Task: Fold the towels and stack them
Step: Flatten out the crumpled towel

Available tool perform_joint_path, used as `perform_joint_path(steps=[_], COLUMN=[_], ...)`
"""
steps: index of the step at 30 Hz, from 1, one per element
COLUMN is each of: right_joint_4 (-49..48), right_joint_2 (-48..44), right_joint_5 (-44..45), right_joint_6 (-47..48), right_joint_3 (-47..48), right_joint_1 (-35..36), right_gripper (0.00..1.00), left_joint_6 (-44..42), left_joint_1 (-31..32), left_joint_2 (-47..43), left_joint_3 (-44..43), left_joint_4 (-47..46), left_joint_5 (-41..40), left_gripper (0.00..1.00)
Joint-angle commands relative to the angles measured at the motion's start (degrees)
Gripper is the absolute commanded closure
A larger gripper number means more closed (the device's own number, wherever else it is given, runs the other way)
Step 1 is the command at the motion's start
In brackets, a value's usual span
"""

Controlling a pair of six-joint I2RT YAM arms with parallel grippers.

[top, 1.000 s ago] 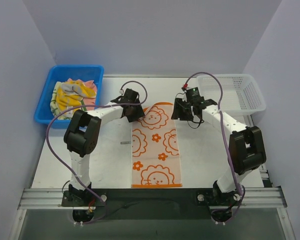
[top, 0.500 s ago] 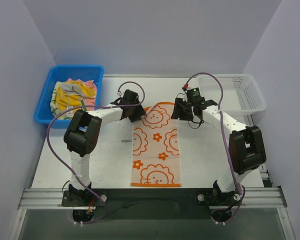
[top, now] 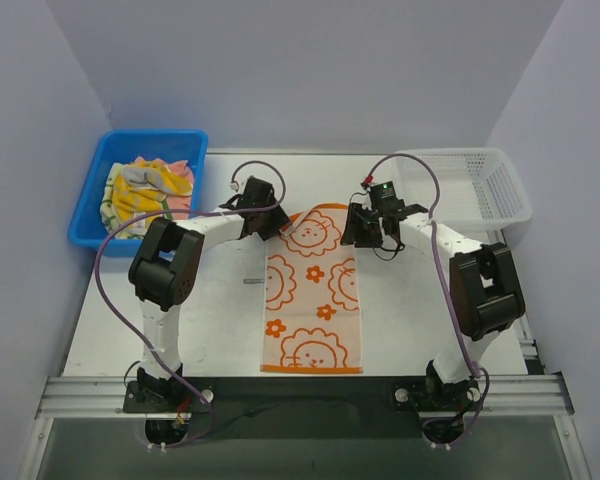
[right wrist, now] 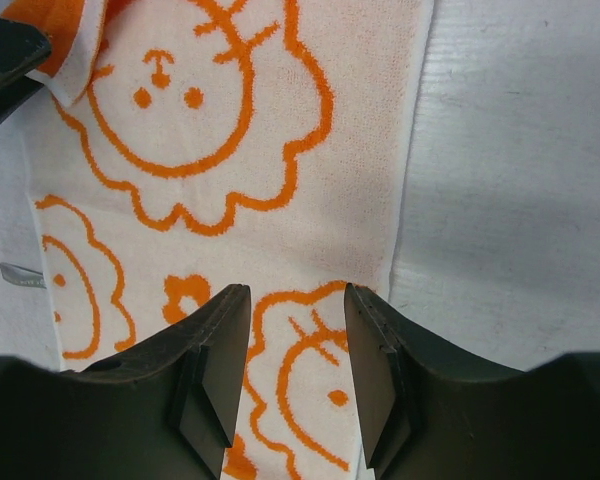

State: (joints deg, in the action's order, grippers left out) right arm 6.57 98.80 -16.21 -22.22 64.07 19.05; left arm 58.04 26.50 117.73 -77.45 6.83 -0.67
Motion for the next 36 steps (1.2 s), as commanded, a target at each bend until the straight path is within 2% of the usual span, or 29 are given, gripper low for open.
perform_joint_path(steps=[1, 6, 10, 11, 13, 14, 19, 26, 36], right_joint_4=[-2.2, -4.1, -6.1, -6.1, -8.0, -8.2, -10.3, -10.3, -2.0], right_joint_2=[0.7, 1.8, 3.4, 4.1, 5.0, 5.3, 9.0, 17.2, 27.6], right_joint_5=[-1.1, 0.2, 2.0, 2.1, 2.4, 2.6, 5.5, 7.7, 5.5], right_joint_6=[-0.6, -1.3, -1.0, -0.8, -0.4, -0.3, 0.9, 3.7, 6.0], right_joint_3=[-0.7, -0.2, 2.2, 2.7, 4.3, 4.8, 8.3, 17.2, 30.9], right_joint_1=[-0.5, -0.5, -0.9, -1.2, -1.5, -1.7, -2.3, -3.8, -4.6], right_gripper=[0.58, 0.58, 0.58, 0.58, 0.58, 0.58, 0.58, 0.58, 0.59], left_joint_6=[0.9, 1.3, 0.8, 0.8, 0.3, 0.3, -0.4, -1.3, -3.3], left_joint_1=[-0.4, -0.3, -0.3, -0.3, -0.3, -0.4, -0.7, -2.0, -3.9], left_joint_2=[0.9, 0.5, -0.3, -0.5, -0.7, -0.7, -1.3, -1.4, -0.8], left_joint_3=[-1.2, -0.9, -0.6, -0.7, -0.8, -0.9, -1.0, -1.3, -1.5], left_joint_4=[-3.2, -4.5, -5.6, -5.7, -6.0, -6.0, -5.9, -4.0, -1.8], left_joint_5=[0.5, 0.7, 2.0, 2.2, 2.6, 2.7, 3.1, 5.6, 8.0], left_gripper=[0.43, 0.48, 0.59, 0.66, 0.72, 0.80, 0.99, 1.00, 1.00])
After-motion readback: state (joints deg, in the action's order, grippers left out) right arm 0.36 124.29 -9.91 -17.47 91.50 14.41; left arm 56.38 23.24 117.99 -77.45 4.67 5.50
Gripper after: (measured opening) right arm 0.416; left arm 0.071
